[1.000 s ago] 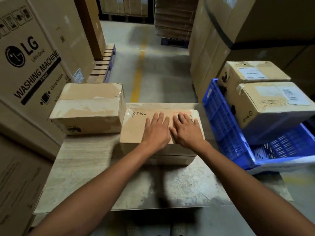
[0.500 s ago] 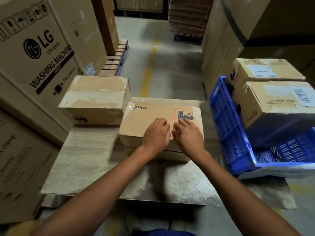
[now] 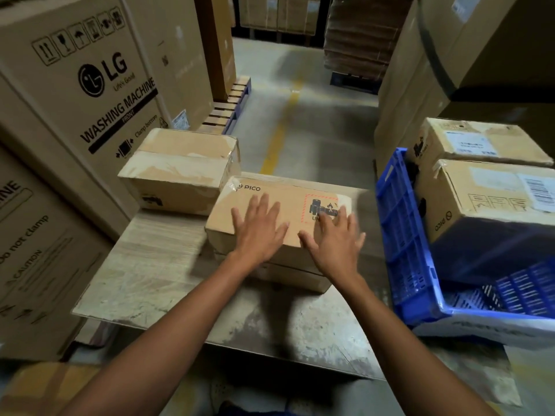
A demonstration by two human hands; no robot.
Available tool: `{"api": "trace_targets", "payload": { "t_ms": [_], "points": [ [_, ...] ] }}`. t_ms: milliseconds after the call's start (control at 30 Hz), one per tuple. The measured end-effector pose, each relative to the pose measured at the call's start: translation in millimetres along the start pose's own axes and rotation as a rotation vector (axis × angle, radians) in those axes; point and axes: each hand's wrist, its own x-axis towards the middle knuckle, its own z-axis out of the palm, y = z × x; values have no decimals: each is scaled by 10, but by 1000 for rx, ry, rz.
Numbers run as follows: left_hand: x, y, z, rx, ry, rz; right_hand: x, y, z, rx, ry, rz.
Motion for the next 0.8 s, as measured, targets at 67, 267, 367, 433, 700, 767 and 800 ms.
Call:
{"api": "trace_targets", "payload": {
  "t_ms": [67,267,367,433,700,767,800],
  "points": [
    [127,-164,-79,-51,21,-174,81,4,-48,129,-38,135],
    [381,-466,-237,-155,-41,-373,200,13,-23,353,33,291],
    [486,-603,-278,-151,-118,-359,169,-8,-22,346,52,311],
    [540,-736,-324,-152,-185,-311,152,-23,-14,334,68,314],
    [299,-868,-202,-287,32,-234,7,-70,-40,391,110,374],
    [262,-911,-186,-310,66,-209,24,-54,-39,448,94,406],
    [251,-926,-181,-332,79,-185,38,-60,-60,465,80,428]
  ]
}}
